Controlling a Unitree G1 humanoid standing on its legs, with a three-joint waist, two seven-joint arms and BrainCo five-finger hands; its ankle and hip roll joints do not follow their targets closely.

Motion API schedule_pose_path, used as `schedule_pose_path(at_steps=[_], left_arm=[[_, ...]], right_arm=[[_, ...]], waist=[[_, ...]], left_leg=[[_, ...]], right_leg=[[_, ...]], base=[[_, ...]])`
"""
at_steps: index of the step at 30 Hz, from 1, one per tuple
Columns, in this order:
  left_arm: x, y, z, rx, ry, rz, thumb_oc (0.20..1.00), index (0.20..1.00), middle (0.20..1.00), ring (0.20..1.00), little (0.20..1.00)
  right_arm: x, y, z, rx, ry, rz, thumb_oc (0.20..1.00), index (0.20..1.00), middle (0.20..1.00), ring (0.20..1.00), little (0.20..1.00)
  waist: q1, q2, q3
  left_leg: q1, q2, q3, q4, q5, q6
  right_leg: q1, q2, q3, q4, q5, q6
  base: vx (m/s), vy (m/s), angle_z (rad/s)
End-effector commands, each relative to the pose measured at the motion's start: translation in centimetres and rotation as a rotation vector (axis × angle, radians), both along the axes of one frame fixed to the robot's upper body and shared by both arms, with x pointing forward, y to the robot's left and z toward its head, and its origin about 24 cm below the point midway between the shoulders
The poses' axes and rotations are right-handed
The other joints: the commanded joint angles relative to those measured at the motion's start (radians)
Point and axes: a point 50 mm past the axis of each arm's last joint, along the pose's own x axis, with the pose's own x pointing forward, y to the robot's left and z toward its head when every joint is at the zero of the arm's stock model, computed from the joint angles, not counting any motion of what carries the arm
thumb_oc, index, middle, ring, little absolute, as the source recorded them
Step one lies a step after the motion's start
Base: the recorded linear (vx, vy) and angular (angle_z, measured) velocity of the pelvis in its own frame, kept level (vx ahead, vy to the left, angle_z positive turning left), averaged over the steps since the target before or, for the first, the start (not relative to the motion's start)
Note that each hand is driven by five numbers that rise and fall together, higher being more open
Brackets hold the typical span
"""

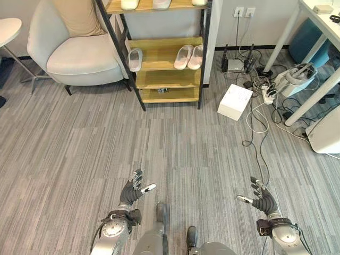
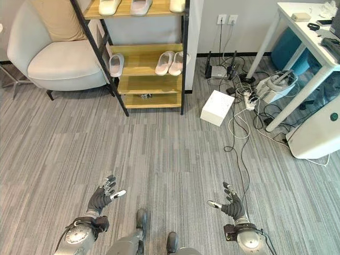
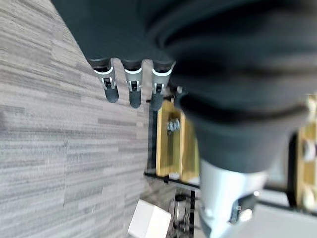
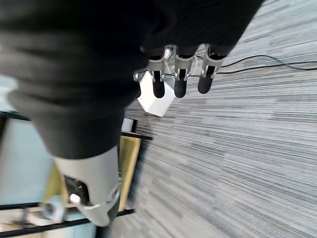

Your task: Arrange the slippers neatly on the shoe rack.

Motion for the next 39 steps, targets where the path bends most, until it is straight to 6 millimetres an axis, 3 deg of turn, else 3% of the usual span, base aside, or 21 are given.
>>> schedule_pose_path(at_steps=[1, 3, 5, 7, 8, 10, 12, 14, 16, 17, 21, 24, 26, 29, 31, 32, 34, 35, 36, 38, 39], left_arm=[[0.6, 1.2, 1.6, 0.032, -0.088, 0.028, 1.000, 1.000, 1.000, 1.000, 1.000], [0.2, 1.5, 1.4, 0.050, -0.074, 0.027, 1.000, 1.000, 1.000, 1.000, 1.000], [-0.1, 2.0, 1.2, 0.085, -0.055, 0.002, 1.000, 1.000, 1.000, 1.000, 1.000], [-0.2, 2.1, 1.2, 0.095, -0.049, -0.005, 1.000, 1.000, 1.000, 1.000, 1.000], [-0.2, 2.4, 1.4, 0.124, -0.049, -0.025, 1.000, 1.000, 1.000, 1.000, 1.000], [0.2, 2.6, 1.9, 0.152, -0.068, -0.047, 1.000, 1.000, 1.000, 1.000, 1.000], [0.4, 2.6, 2.0, 0.161, -0.076, -0.055, 1.000, 1.000, 1.000, 1.000, 1.000], [0.5, 2.5, 2.3, 0.164, -0.087, -0.060, 1.000, 1.000, 1.000, 1.000, 1.000], [0.9, 2.4, 2.8, 0.152, -0.113, -0.074, 1.000, 1.000, 1.000, 1.000, 1.000], [0.9, 2.4, 2.8, 0.152, -0.113, -0.074, 1.000, 1.000, 1.000, 1.000, 1.000], [1.5, 2.1, 3.6, 0.170, -0.162, -0.092, 1.000, 1.000, 1.000, 1.000, 1.000], [1.7, 2.0, 3.9, 0.172, -0.179, -0.095, 1.000, 1.000, 1.000, 1.000, 1.000], [1.6, 1.6, 3.8, 0.148, -0.180, -0.100, 1.000, 1.000, 1.000, 1.000, 1.000], [1.5, 1.1, 3.4, 0.116, -0.168, -0.096, 1.000, 1.000, 1.000, 1.000, 1.000], [1.4, 0.8, 3.1, 0.069, -0.155, -0.075, 1.000, 1.000, 1.000, 1.000, 1.000], [1.3, 0.7, 2.6, 0.028, -0.137, -0.044, 1.000, 1.000, 1.000, 1.000, 1.000], [1.3, 0.8, 2.5, 0.018, -0.135, -0.029, 1.000, 1.000, 1.000, 1.000, 1.000], [1.4, 0.7, 2.5, 0.015, -0.135, -0.025, 1.000, 1.000, 1.000, 1.000, 1.000], [1.4, 0.6, 2.6, 0.017, -0.135, -0.030, 1.000, 1.000, 1.000, 1.000, 1.000], [1.4, 0.7, 2.5, 0.025, -0.132, -0.031, 1.000, 1.000, 1.000, 1.000, 1.000], [1.4, 0.6, 2.5, 0.028, -0.127, -0.031, 1.000, 1.000, 1.000, 1.000, 1.000]], right_arm=[[0.4, -0.8, 1.5, -0.013, -0.086, -0.029, 1.000, 1.000, 1.000, 1.000, 1.000], [0.4, -0.3, 1.4, -0.009, -0.082, -0.006, 1.000, 1.000, 1.000, 1.000, 1.000], [0.7, 0.4, 1.4, 0.006, -0.084, 0.020, 1.000, 1.000, 1.000, 1.000, 1.000], [0.8, 0.6, 1.4, 0.015, -0.087, 0.027, 1.000, 1.000, 1.000, 1.000, 1.000], [0.9, 1.1, 1.4, 0.020, -0.086, 0.045, 1.000, 1.000, 1.000, 1.000, 1.000], [1.1, 1.6, 1.2, 0.030, -0.086, 0.056, 1.000, 1.000, 1.000, 1.000, 1.000], [1.1, 1.8, 1.2, 0.031, -0.085, 0.056, 1.000, 1.000, 1.000, 1.000, 1.000], [1.3, 1.9, 1.2, 0.036, -0.089, 0.058, 1.000, 1.000, 1.000, 1.000, 1.000], [1.6, 2.0, 1.4, 0.050, -0.097, 0.058, 1.000, 1.000, 1.000, 1.000, 1.000], [1.6, 2.0, 1.4, 0.050, -0.097, 0.058, 1.000, 1.000, 1.000, 1.000, 1.000], [1.6, 1.7, 1.3, 0.036, -0.091, 0.056, 1.000, 1.000, 1.000, 1.000, 1.000], [1.6, 1.6, 1.5, 0.022, -0.097, 0.067, 1.000, 1.000, 1.000, 1.000, 1.000], [1.3, 1.5, 1.4, 0.032, -0.092, 0.064, 1.000, 1.000, 1.000, 1.000, 1.000], [1.1, 1.2, 1.5, 0.033, -0.094, 0.061, 1.000, 1.000, 1.000, 1.000, 1.000], [1.1, 0.8, 1.7, 0.040, -0.101, 0.054, 1.000, 1.000, 1.000, 1.000, 1.000], [1.0, 0.3, 1.8, 0.042, -0.100, 0.049, 1.000, 1.000, 1.000, 1.000, 1.000], [0.9, 0.0, 1.9, 0.036, -0.097, 0.038, 1.000, 1.000, 1.000, 1.000, 1.000], [0.8, -0.3, 1.9, 0.032, -0.097, 0.027, 1.000, 1.000, 1.000, 1.000, 1.000], [0.6, -0.7, 1.9, 0.031, -0.094, 0.005, 1.000, 1.000, 1.000, 1.000, 1.000], [0.5, -1.0, 1.9, 0.029, -0.095, -0.006, 1.000, 1.000, 1.000, 1.000, 1.000], [0.5, -1.1, 1.8, 0.025, -0.091, -0.012, 1.000, 1.000, 1.000, 1.000, 1.000]], waist=[[0.013, 0.010, -0.020], [0.023, 0.008, -0.042], [0.031, -0.004, -0.057], [0.036, -0.007, -0.061], [0.040, -0.006, -0.061], [0.039, -0.002, -0.042], [0.039, 0.004, -0.035], [0.040, 0.014, -0.026], [0.041, 0.043, -0.006], [0.041, 0.045, -0.005], [0.045, 0.045, 0.005], [0.045, 0.046, 0.004], [0.044, 0.039, -0.020], [0.032, 0.049, -0.032], [0.025, 0.052, -0.039], [0.033, 0.050, -0.039], [0.037, 0.039, -0.025], [0.037, 0.031, -0.017], [0.034, 0.016, -0.013], [0.030, 0.011, -0.013], [0.026, 0.009, -0.011]], left_leg=[[0.097, -0.009, -0.009, -0.018, -0.053, 0.004], [0.125, -0.017, -0.020, -0.018, -0.005, 0.018], [0.169, -0.037, -0.002, -0.006, -0.035, 0.055], [0.177, -0.041, 0.004, 0.007, -0.054, 0.065], [0.203, -0.060, 0.011, 0.026, -0.096, 0.094], [0.245, -0.079, 0.019, 0.035, -0.130, 0.130], [0.265, -0.080, 0.020, 0.026, -0.135, 0.137], [0.293, -0.074, 0.020, 0.012, -0.142, 0.137], [0.335, -0.043, 0.036, -0.001, -0.157, 0.126], [0.337, -0.041, 0.035, -0.002, -0.158, 0.125], [0.366, -0.027, 0.059, 0.012, -0.182, 0.097], [0.383, -0.023, 0.063, 0.021, -0.197, 0.088], [0.434, -0.013, 0.060, 0.024, -0.234, 0.077], [0.444, 0.014, 0.058, 0.049, -0.237, 0.056], [0.431, 0.038, 0.052, 0.123, -0.189, 0.027], [0.382, 0.032, 0.024, 0.303, -0.110, -0.002], [0.309, 0.029, 0.026, 0.417, -0.096, -0.001], [0.272, 0.023, 0.033, 0.424, -0.122, 0.010], [0.242, 0.012, 0.054, 0.347, -0.185, 0.035], [0.224, 0.008, 0.054, 0.291, -0.191, 0.037], [0.205, 0.009, 0.051, 0.226, -0.162, 0.037]], right_leg=[[0.053, -0.027, 0.096, 0.030, -0.134, 0.086], [0.066, -0.047, 0.120, 0.052, -0.138, 0.098], [0.054, -0.081, 0.146, 0.145, -0.131, 0.127], [0.038, -0.089, 0.155, 0.191, -0.123, 0.137], [-0.013, -0.115, 0.157, 0.342, -0.064, 0.168], [-0.142, -0.148, 0.151, 0.618, 0.037, 0.194], [-0.188, -0.156, 0.147, 0.677, 0.049, 0.186], [-0.211, -0.156, 0.128, 0.663, 0.024, 0.172], [-0.227, -0.123, 0.064, 0.421, -0.064, 0.162], [-0.222, -0.120, 0.062, 0.414, -0.061, 0.161], [-0.243, -0.074, 0.083, 0.037, 0.012, 0.198], [-0.256, -0.070, 0.103, 0.019, 0.025, 0.207], [-0.214, -0.072, 0.094, 0.019, 0.047, 0.184], [-0.196, -0.066, 0.081, 0.041, 0.035, 0.165], [-0.170, -0.053, 0.074, 0.060, 0.010, 0.140], [-0.111, -0.032, 0.088, 0.047, -0.024, 0.106], [-0.075, -0.038, 0.082, 0.036, -0.049, 0.089], [-0.058, -0.046, 0.075, 0.028, -0.057, 0.086], [-0.033, -0.065, 0.062, 0.031, -0.076, 0.088], [-0.025, -0.074, 0.049, 0.035, -0.089, 0.091], [-0.014, -0.077, 0.038, 0.039, -0.100, 0.086]], base=[[0.38, 0.197, -0.14], [0.54, 0.309, -0.44], [0.60, 0.377, -0.49], [0.35, 0.250, -0.32], [0.28, 0.260, -0.10], [0.29, 0.277, 0.00], [0.15, 0.127, 0.11], [0.18, 0.080, 0.12], [0.27, -0.011, -0.12], [0.19, -0.058, -0.29], [0.24, -0.133, -0.13], [0.22, -0.123, 0.12], [0.50, -0.283, 0.27], [0.36, -0.247, 0.08], [0.51, -0.383, 0.38], [0.56, -0.368, 0.30], [0.36, -0.231, -0.12], [0.29, -0.120, -0.37], [0.22, -0.069, -0.15], [0.20, -0.025, 0.03], [0.41, 0.036, 0.16]])
